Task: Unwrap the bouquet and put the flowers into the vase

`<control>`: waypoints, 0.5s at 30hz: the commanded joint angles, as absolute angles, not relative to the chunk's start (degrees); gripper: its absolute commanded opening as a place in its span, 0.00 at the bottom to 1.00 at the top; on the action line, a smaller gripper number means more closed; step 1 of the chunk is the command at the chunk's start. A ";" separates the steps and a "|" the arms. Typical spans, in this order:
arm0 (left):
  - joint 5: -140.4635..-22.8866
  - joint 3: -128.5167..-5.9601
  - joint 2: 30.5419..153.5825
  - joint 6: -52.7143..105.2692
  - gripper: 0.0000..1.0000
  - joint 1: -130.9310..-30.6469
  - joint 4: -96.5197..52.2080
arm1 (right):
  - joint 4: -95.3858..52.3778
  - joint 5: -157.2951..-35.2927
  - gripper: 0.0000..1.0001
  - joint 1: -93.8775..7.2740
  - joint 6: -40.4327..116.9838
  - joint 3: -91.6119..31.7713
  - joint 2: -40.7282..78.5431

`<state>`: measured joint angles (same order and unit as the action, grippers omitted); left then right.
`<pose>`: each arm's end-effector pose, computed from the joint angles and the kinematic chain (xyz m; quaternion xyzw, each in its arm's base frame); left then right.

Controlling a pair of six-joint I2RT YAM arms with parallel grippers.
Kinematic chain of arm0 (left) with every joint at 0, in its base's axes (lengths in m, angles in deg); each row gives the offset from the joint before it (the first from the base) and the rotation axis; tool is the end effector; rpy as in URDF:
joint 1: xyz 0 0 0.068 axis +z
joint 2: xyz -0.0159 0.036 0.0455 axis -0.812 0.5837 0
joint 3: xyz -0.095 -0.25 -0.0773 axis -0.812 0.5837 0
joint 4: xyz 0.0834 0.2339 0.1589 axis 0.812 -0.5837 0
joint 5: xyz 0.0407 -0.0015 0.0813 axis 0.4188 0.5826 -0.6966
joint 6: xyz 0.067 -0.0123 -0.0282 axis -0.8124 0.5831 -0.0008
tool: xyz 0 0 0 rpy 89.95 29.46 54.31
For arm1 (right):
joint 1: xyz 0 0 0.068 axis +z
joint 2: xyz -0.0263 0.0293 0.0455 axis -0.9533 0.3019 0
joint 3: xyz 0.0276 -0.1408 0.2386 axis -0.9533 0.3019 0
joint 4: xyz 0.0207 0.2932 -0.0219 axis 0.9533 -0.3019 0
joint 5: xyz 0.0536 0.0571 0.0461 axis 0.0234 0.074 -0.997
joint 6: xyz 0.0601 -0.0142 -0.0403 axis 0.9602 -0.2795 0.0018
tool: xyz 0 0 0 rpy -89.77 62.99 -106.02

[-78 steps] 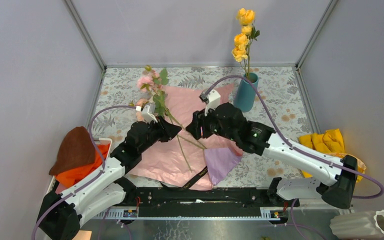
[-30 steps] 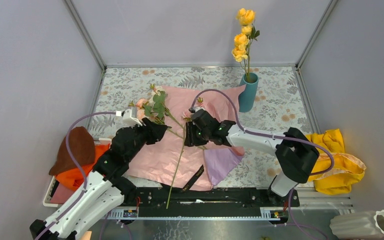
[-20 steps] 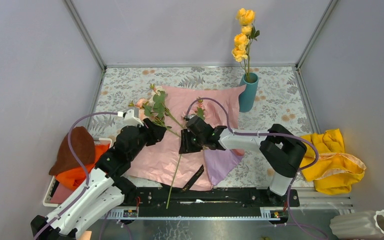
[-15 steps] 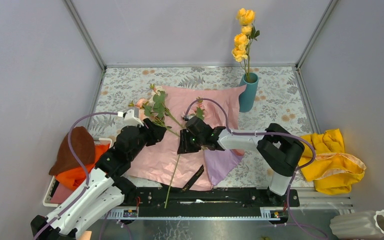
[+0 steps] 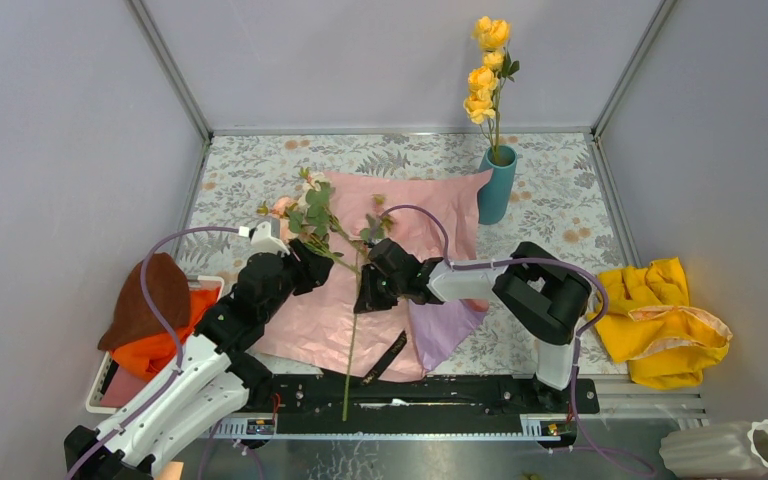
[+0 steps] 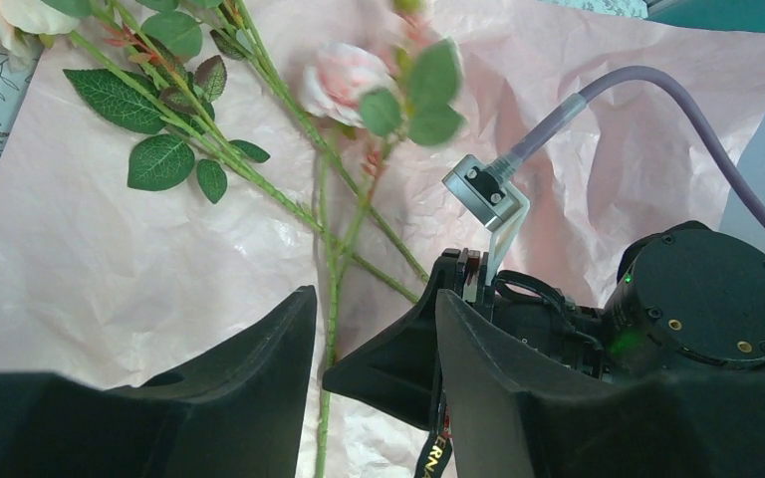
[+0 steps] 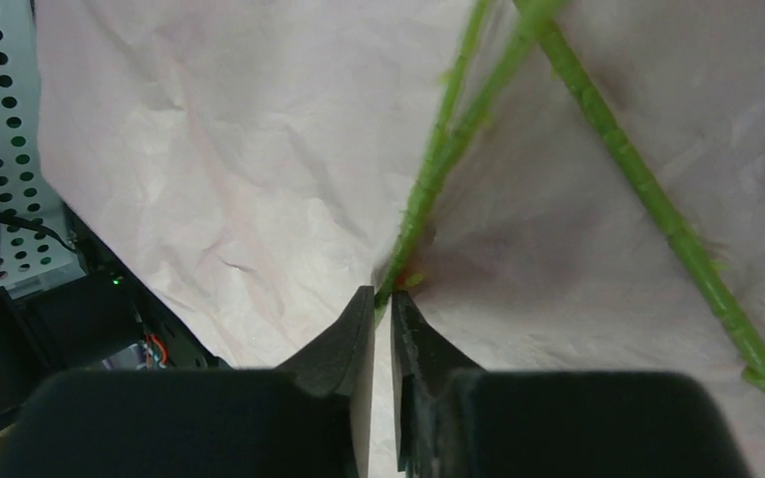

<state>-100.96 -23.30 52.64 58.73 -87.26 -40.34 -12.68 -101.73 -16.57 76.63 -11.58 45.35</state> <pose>0.1830 -0.1047 0.2392 -0.1326 0.8251 -0.2753 0.4753 0.2276 0.3606 0.1040 -0.1306 0.8993 0.3781 0.1767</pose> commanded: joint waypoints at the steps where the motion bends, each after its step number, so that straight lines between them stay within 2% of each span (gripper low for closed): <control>1: -102.49 -22.62 52.79 59.42 0.55 -87.34 -37.98 | -10.79 -101.42 0.09 -16.00 77.02 -11.57 45.96; 4: -102.26 -22.50 53.27 59.59 0.55 -87.27 -37.71 | -11.47 -100.69 0.04 -16.00 76.82 -11.42 45.44; 8: -102.02 -22.32 53.93 59.77 0.55 -87.25 -37.14 | -12.63 -99.66 0.05 -16.00 76.99 -11.51 44.86; 10: -101.79 -22.23 54.21 59.79 0.55 -87.24 -36.79 | -13.06 -100.08 0.13 -16.00 76.98 -12.07 45.60; 12: -101.67 -22.11 54.43 59.86 0.55 -87.25 -36.66 | -13.39 -100.86 0.28 -16.07 77.18 -12.82 46.69; 15: -101.56 -22.06 54.53 59.87 0.55 -87.24 -36.45 | -12.82 -101.84 0.35 -15.92 77.82 -13.17 47.75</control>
